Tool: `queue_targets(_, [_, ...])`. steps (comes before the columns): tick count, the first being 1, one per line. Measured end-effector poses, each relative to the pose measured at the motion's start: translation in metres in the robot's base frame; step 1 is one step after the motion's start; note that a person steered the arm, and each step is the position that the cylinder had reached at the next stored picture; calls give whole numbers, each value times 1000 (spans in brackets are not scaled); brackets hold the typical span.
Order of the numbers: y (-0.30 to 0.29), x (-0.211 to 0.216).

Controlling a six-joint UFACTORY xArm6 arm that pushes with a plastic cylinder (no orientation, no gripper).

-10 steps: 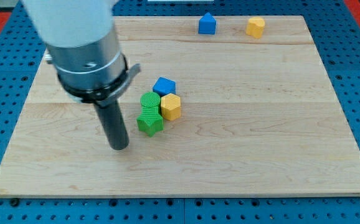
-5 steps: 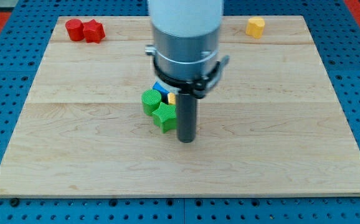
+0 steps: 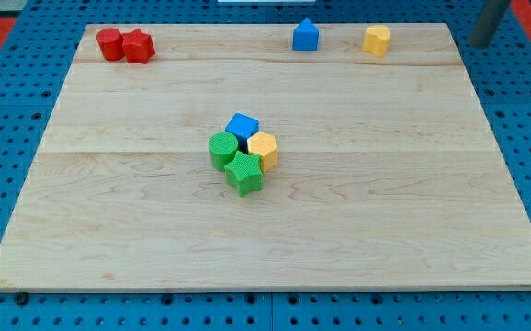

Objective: Move the yellow heart to the top center

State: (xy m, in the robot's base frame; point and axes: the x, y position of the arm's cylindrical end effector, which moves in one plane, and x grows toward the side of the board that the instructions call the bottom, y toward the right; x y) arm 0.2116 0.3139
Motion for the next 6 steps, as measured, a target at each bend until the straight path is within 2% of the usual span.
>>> queue_targets(1, [-81,-10])
queue_targets(2, [-130,55])
queue_targets(3, [-122,16])
queue_targets(5, [-97,-20])
queue_targets(6, [-97,-20])
